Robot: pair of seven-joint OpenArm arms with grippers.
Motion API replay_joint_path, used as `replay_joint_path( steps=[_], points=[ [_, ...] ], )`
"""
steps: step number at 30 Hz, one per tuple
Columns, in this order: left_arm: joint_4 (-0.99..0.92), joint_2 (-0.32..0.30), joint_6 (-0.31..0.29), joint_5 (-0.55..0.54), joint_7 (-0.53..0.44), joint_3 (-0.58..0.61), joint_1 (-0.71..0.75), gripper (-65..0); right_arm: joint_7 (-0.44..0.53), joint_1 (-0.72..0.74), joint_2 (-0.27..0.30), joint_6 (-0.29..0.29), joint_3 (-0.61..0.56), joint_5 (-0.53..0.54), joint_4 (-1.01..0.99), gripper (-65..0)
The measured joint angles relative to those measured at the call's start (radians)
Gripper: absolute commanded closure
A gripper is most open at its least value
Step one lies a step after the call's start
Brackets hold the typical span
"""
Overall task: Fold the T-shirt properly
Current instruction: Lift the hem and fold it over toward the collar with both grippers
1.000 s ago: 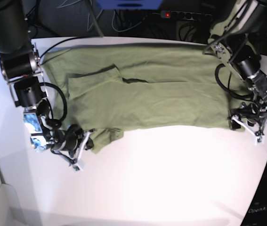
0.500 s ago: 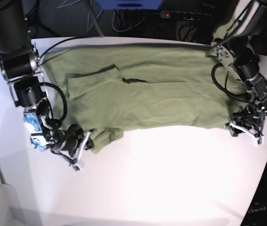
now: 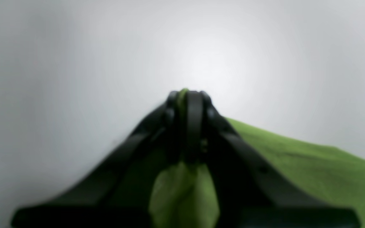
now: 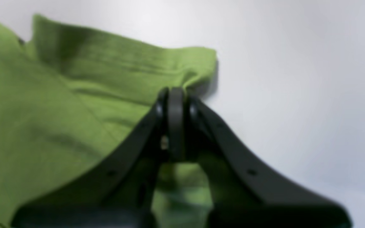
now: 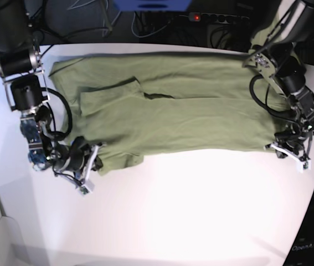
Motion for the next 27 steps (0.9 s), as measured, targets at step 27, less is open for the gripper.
replay_joint_path(
  steps=[27],
  points=[
    [0.658, 0.187, -0.085, 0.024, 0.299, 0.002, 0.198, -2.4, -0.298, -0.47, 0.047, 0.0, 0.348, 0.006, 0.905, -0.7]
  ],
)
